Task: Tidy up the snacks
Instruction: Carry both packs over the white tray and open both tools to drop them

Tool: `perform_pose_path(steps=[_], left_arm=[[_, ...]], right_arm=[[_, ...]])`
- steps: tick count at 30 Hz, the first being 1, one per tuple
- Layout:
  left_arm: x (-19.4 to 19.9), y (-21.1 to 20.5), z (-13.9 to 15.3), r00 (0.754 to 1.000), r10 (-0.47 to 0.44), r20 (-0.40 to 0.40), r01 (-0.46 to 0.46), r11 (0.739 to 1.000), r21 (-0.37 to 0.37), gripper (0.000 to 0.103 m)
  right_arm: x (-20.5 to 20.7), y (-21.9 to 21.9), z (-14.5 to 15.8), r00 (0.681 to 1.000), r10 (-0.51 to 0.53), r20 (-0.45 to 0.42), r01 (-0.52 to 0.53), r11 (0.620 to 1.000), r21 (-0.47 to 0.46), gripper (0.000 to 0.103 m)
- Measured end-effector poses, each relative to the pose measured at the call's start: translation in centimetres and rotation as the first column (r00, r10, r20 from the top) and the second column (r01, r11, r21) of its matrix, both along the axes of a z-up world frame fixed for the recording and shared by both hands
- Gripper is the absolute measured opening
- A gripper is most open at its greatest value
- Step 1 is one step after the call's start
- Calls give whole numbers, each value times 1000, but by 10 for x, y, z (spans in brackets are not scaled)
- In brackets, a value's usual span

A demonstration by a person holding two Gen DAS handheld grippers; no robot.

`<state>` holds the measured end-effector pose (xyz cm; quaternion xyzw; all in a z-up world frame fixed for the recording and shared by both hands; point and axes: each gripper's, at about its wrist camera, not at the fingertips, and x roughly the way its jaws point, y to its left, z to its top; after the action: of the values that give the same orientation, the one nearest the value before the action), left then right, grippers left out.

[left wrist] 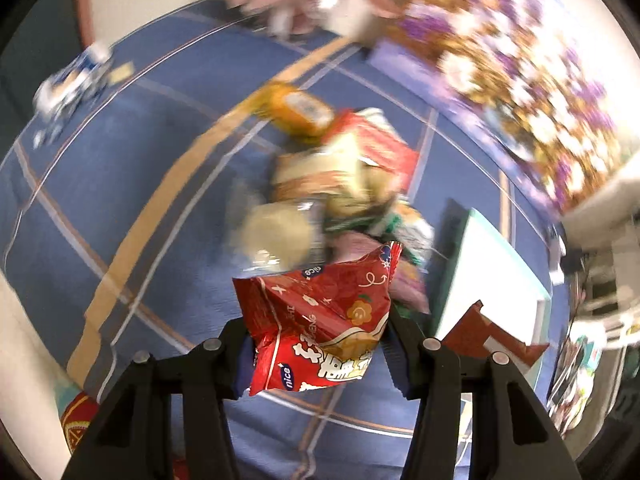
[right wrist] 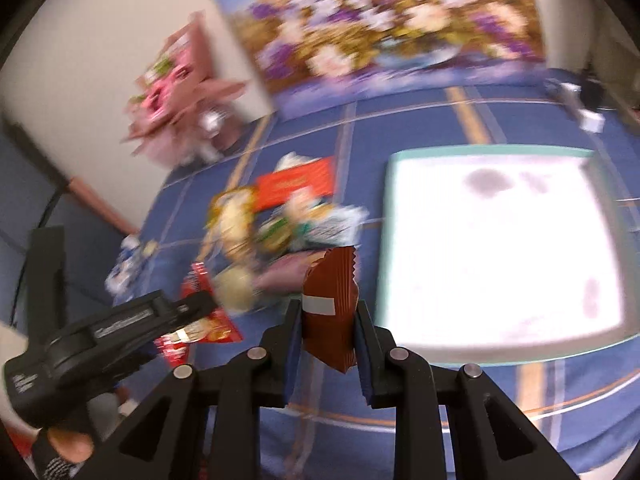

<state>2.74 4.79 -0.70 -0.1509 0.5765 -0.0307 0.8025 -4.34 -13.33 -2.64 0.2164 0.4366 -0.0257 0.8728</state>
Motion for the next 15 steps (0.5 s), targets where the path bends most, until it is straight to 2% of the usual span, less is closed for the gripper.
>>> perform_pose_path(steps=[7, 15], left_arm=[[12, -84, 7, 982, -186, 19, 186, 982, 17, 55], [23, -168, 0, 947, -321, 5, 321, 946, 42, 55]], right_arm=[[-10, -76, 4, 979, -203, -22, 202, 978, -46, 26], [-21, -149, -6, 919, -390, -61, 387, 920, -57, 26]])
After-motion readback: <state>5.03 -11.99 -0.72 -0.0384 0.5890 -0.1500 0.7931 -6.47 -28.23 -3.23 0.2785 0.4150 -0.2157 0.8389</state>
